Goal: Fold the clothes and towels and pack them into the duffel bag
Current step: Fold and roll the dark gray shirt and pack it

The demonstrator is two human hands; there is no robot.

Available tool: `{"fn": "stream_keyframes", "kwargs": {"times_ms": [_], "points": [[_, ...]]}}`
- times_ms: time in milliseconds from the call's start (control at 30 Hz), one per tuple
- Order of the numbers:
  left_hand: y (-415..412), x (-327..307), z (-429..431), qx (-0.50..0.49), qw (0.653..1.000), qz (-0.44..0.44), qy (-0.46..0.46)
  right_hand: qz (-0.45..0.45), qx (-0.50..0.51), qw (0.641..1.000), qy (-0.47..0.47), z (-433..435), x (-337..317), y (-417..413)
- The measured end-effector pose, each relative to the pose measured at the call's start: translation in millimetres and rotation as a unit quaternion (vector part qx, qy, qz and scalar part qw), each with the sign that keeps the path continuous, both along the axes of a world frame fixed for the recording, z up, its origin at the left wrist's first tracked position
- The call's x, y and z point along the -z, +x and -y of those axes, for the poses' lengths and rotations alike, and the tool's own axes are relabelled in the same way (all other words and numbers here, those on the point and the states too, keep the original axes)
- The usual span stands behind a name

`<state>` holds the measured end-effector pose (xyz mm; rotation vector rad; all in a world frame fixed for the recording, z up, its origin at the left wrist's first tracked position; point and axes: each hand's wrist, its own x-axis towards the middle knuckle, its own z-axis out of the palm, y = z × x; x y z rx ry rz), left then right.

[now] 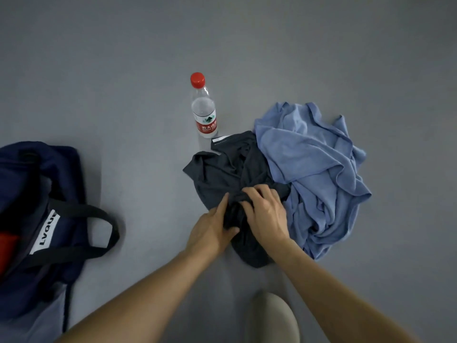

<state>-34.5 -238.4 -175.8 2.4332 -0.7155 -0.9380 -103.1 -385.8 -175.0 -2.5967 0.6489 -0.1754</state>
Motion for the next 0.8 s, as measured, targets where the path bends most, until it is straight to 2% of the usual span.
{"fn": "stream_keyframes", "kwargs": {"times_ms": [167,267,433,633,800], "points": [[24,-55,-16,0.004,0.999,0.014,-0.032,0.150,0.051,0.981,0.111,-2,-74,15],[29,-109,-33,-0.020,0.996,0.029,-0.086,0.222,0.050,0.959,0.170,-5,-140,27],[27,-215,-63,-0.090,0.974,0.098,-0.181,0.230,-0.024,0.937,0.261,-29,-243,45],[20,-323,-108,-0.191,0.927,0.215,-0.242,0.240,-0.138,0.930,0.241,-67,-348,50],[16,-389,-157,-0.311,0.872,0.247,-0.287,0.241,-0.127,0.940,0.204,-86,-399,46]]}}
